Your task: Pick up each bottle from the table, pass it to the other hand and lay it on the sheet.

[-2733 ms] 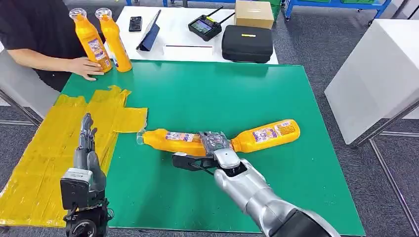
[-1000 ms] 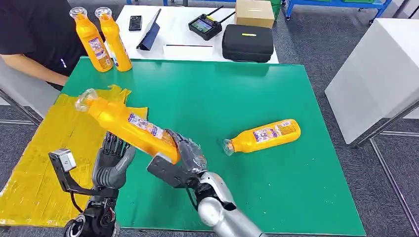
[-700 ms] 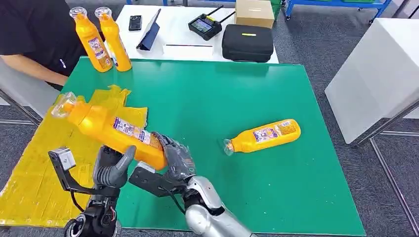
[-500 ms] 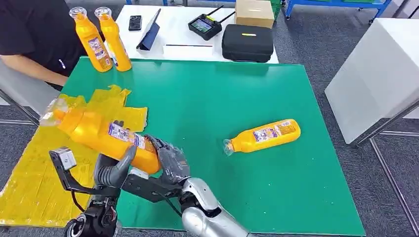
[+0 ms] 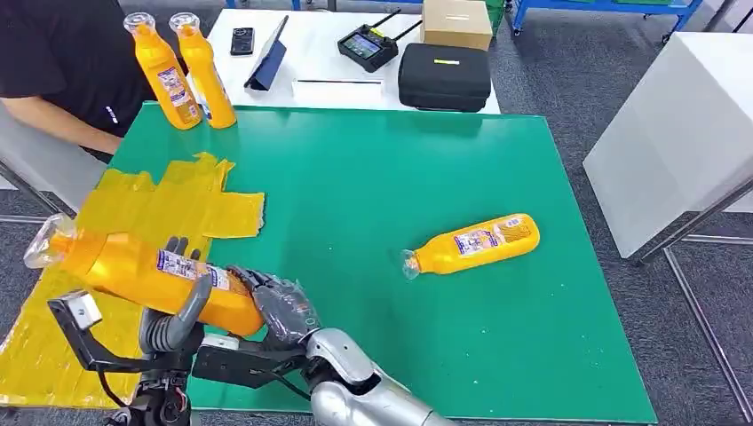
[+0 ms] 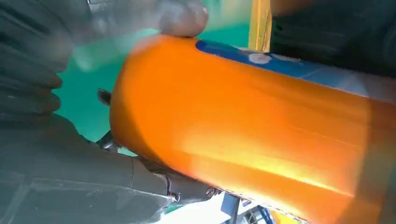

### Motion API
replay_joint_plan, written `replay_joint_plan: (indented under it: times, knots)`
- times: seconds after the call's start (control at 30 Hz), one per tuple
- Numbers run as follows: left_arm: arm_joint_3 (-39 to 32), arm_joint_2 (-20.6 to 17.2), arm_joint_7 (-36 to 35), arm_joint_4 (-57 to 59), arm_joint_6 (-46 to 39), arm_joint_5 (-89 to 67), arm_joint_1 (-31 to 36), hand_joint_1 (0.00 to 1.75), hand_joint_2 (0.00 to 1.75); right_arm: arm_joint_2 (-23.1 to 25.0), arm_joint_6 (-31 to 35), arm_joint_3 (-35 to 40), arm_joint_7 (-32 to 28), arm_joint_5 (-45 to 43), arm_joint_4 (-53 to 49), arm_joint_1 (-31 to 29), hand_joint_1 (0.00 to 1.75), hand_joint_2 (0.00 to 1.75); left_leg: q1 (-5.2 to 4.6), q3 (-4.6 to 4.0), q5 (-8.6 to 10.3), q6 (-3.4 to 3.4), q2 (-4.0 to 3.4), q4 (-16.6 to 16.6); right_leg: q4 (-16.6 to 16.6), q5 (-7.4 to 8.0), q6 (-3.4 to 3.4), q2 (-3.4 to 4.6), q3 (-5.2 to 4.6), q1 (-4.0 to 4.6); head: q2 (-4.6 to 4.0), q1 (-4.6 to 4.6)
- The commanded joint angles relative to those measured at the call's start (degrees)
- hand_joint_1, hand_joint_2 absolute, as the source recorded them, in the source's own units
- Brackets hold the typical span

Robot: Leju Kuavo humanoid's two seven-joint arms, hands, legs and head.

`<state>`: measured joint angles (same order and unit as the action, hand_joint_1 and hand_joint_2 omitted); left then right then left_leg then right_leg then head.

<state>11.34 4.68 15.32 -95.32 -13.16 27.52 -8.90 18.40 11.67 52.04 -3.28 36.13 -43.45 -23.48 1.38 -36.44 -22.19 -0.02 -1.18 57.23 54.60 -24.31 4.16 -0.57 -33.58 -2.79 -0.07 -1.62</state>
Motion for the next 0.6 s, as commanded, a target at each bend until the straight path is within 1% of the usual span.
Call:
replay_joint_plan:
  times: [0.03, 0.07, 0.1, 0.13, 0.2, 0.23, 0.27, 0.3, 0.37, 0.4, 0.43, 0.47, 0.5, 0.53, 0.57, 0.6]
  knots:
    - [-2.1, 0.4, 1.0, 0.4, -0.9, 0.4, 3.2, 1.75, 1.75, -3.1, 0.7, 5.8, 0.4, -1.6, 2.4, 1.4, 1.75, 1.75, 0.06, 0.37, -0.12, 0.06, 0.4, 0.0, 0.0, -0.21, -0.48, -0.25, 0.39, 0.11, 0.0, -0.02]
    - [-1.9, 0.5, 1.1, 0.5, -1.0, 0.5, 3.2, 1.75, 1.75, -3.6, 1.1, 5.5, 0.6, -1.8, 2.0, 1.6, 1.75, 1.75, 0.07, 0.4, -0.13, 0.07, 0.45, 0.0, 0.0, -0.22, -0.5, -0.29, 0.25, 0.12, 0.0, 0.0]
    - [-1.8, 0.5, 1.3, 0.5, -1.0, 0.4, 3.1, 1.75, 1.75, -4.0, 1.4, 5.1, 0.8, -1.9, 1.6, 1.9, 1.75, 1.75, 0.06, 0.19, -0.02, 0.04, 0.35, -0.1, -0.1, -0.1, -0.28, -0.26, -0.06, 0.09, 0.0, 0.0]
    - [-1.7, 0.4, 1.5, 0.5, -1.1, 0.4, 3.0, 1.75, 1.75, -4.5, 2.0, 4.5, 0.8, -2.0, 1.1, 2.3, 1.75, 1.75, 0.07, 0.27, -0.06, 0.06, 0.38, -0.1, -0.1, -0.14, -0.36, -0.26, 0.0, 0.1, 0.0, -0.02]
    - [-1.6, 0.2, 1.8, 0.5, -1.1, 0.3, 2.8, 1.75, 1.75, -5.1, 2.6, 3.6, 0.8, -2.1, 0.3, 2.7, 1.75, 1.75, 0.05, 0.13, -0.01, 0.03, 0.29, -0.1, -0.1, -0.08, -0.21, -0.23, -0.16, 0.07, 0.0, 0.0]
    - [-1.6, 0.1, 1.9, 0.5, -1.1, 0.3, 2.7, 1.75, 1.75, -5.3, 2.9, 3.3, 0.8, -2.0, -0.1, 3.0, 1.75, 1.75, 0.03, 0.27, -0.05, 0.06, 0.42, -0.1, -0.1, -0.15, -0.32, -0.32, 0.01, 0.07, 0.0, -0.04]
    - [-1.6, 0.0, 2.1, 0.5, -0.9, 0.4, 2.6, 1.75, 1.75, -5.7, 3.2, 2.8, 0.8, -1.9, -0.6, 3.2, 1.75, 1.75, 0.06, 0.15, -0.02, 0.04, 0.33, -0.1, -0.1, -0.09, -0.23, -0.26, -0.13, 0.08, 0.0, 0.02]
    - [-1.6, 0.0, 2.2, 0.4, -0.9, 0.3, 2.5, 1.75, 1.75, -5.8, 3.5, 2.6, 0.8, -1.8, -1.0, 3.4, 1.75, 1.75, 0.05, 0.3, -0.08, 0.06, 0.42, -0.1, -0.1, -0.17, -0.36, -0.31, 0.04, 0.08, 0.0, -0.02]
    - [-1.3, -0.3, 2.7, 0.4, -1.0, 0.3, 2.4, 1.75, 1.75, -6.4, 3.7, 1.5, 1.1, -1.2, -2.2, 4.0, 1.75, 1.75, 0.05, 0.08, -0.01, 0.03, 0.24, -0.1, -0.1, -0.06, -0.2, -0.19, -0.15, 0.07, 0.0, 0.0]
    - [-1.0, -0.5, 2.9, 0.5, -1.1, 0.2, 2.5, 1.75, 1.75, -6.5, 3.7, 1.0, 1.2, -1.1, -2.5, 4.3, 1.75, 1.75, 0.05, 0.21, -0.06, 0.06, 0.38, -0.1, -0.1, -0.14, -0.33, -0.28, 0.04, 0.08, 0.0, -0.02]
    - [-0.9, -0.5, 3.0, 0.6, -1.1, 0.1, 2.5, 1.75, 1.75, -6.7, 4.2, 0.5, 1.2, -0.9, -2.9, 4.5, 1.75, 1.75, 0.04, 0.12, -0.02, 0.04, 0.37, -0.1, -0.1, -0.1, -0.26, -0.29, 0.0, 0.07, 0.0, 0.0]
    - [-0.9, -0.6, 3.1, 0.7, -1.1, 0.1, 2.5, 1.75, 1.75, -6.8, 4.7, 0.2, 1.4, -0.8, -3.1, 4.6, 1.75, 1.75, 0.05, 0.23, -0.08, 0.05, 0.42, -0.1, -0.1, -0.16, -0.34, -0.31, 0.09, 0.09, 0.0, -0.02]
    - [-0.7, -0.7, 3.5, 0.8, -1.3, -0.5, 2.5, 1.75, 1.75, -7.0, 6.3, -0.8, 1.8, -0.6, -3.8, 5.1, 1.75, 1.75, 0.05, 0.16, -0.05, 0.05, 0.36, -0.1, -0.1, -0.12, -0.29, -0.27, -0.02, 0.08, 0.0, 0.0]
    - [-0.5, -0.8, 3.9, 0.8, -1.5, -1.3, 2.5, 1.75, 1.75, -7.5, 7.4, -2.1, 2.2, -0.1, -5.1, 5.8, 1.55, 1.75, 0.03, 0.09, -0.02, 0.04, 0.31, -0.1, -0.1, -0.09, -0.22, -0.24, -0.1, 0.05, 0.0, -0.02]
    - [-0.2, -0.9, 4.7, 0.9, -2.3, -3.1, 2.5, 1.75, 1.75, -8.0, 8.5, -3.3, 2.2, 0.1, -6.6, 6.4, 0.0, 1.75, 0.05, 0.16, -0.06, 0.05, 0.38, -0.1, -0.1, -0.13, -0.29, -0.29, 0.0, 0.08, 0.0, 0.0]
    - [0.1, -1.1, 5.1, 1.1, -3.0, -4.9, 2.6, 1.75, 1.75, -8.5, 9.3, -4.7, 1.9, -0.4, -8.3, 7.1, 0.0, 1.75, 0.04, 0.11, -0.03, 0.04, 0.37, -0.1, -0.1, -0.11, -0.23, -0.29, -0.06, 0.07, 0.0, 0.0]
